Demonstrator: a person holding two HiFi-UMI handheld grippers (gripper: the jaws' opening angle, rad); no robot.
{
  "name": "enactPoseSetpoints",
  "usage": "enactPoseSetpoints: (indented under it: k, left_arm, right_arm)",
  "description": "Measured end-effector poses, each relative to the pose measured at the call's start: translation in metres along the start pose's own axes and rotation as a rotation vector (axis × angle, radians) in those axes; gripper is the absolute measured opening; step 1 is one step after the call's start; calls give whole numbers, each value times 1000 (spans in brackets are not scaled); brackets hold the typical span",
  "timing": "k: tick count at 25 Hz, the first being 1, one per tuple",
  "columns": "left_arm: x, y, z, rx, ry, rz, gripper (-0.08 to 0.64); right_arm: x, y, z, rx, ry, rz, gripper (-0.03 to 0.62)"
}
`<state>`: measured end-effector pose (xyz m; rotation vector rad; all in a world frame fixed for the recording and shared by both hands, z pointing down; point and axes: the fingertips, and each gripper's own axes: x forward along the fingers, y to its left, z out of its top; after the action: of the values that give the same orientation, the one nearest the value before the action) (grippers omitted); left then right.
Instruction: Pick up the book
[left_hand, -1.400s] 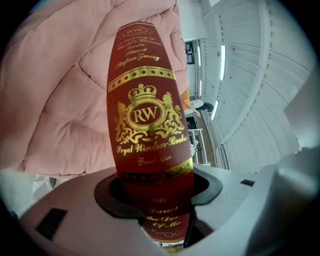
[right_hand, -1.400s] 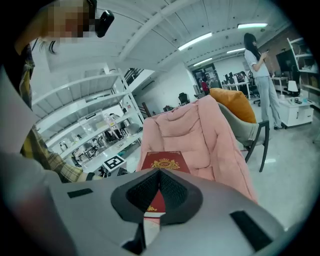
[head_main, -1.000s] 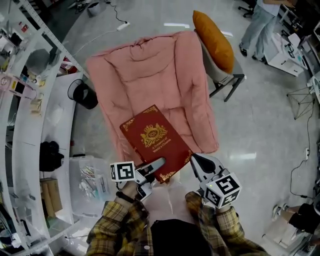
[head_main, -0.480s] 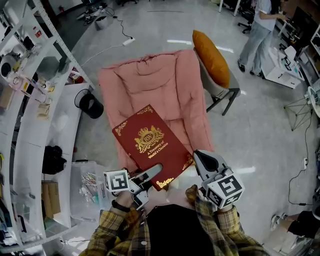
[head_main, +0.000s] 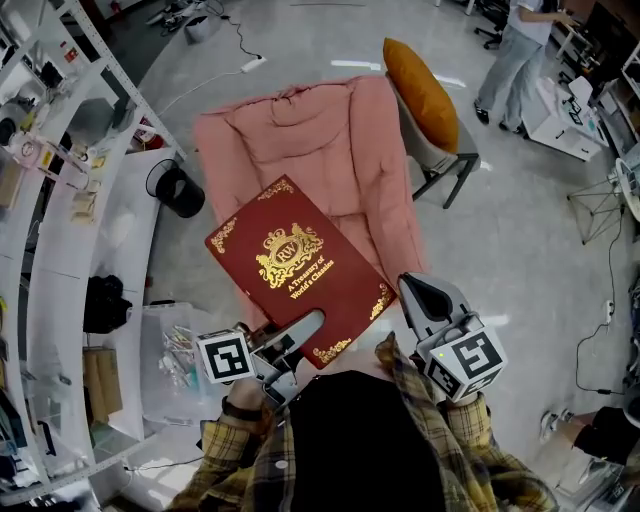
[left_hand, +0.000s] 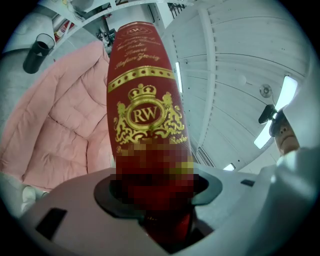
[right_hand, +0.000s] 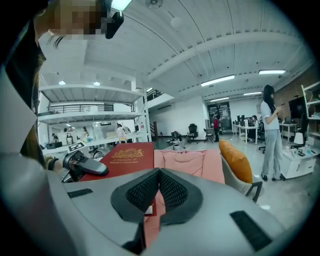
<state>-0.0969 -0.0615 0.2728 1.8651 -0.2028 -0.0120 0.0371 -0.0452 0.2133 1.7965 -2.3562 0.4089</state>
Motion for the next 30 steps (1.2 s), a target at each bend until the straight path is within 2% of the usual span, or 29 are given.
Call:
enactPoseSetpoints:
  k: [4,18,26,30]
  left_arm:
    - [2,-2,2,5,-11,-21,249]
    - [11,7,1,-58,23,-41,249]
    - [21,14,-1,-59,59,-26,249]
    - [20,15,-1,-84,46,-34,249]
  right_arm:
    - [4,2,0,-4,0,6,16]
    - [14,9,-4,-4,42,-11,15]
    - [13,0,-8,8,52,-25,15]
    - [12,0,-12,13,52,-30,15]
